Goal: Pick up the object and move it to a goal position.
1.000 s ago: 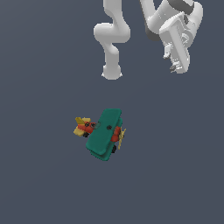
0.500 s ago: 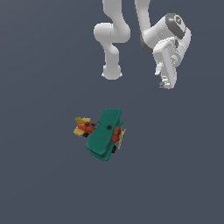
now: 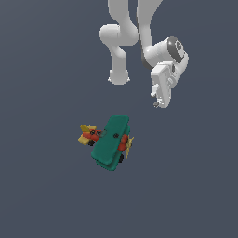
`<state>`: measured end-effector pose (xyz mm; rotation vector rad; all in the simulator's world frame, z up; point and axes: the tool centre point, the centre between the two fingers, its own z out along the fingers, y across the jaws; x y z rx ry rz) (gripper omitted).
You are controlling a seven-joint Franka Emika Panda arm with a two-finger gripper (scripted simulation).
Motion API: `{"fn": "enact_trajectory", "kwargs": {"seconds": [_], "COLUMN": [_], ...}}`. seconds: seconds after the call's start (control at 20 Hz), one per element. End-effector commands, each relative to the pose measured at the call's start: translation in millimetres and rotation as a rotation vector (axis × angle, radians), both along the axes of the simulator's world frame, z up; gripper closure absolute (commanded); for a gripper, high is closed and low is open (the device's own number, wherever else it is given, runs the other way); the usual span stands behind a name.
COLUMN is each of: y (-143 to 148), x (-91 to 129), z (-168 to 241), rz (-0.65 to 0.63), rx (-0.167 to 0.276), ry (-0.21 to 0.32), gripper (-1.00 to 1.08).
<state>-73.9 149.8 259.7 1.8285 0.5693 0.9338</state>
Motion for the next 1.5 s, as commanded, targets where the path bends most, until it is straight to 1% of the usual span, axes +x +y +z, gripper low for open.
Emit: {"fn": "enact_trajectory", "kwargs": {"seconds": [0.0, 0.3, 0.65, 0.95, 1.45], "y": [-13.8, -49.8, -81.5, -95.9, -103.7], "x": [0.5, -1.3, -5.9, -8.8, -11.1], "z": [-18.3, -58.3, -88.2, -100.5, -107.0], "rz": [-0.005, -0.022, -0.038, -0.046, -0.058], "rx": [-0.034, -0.104, -0.155, -0.175, -0.179], "ry": [0.014, 0.053, 0.088, 0.104, 0.115], "gripper": [-0.2, -0.2, -0.2, -0.2, -0.2]}}
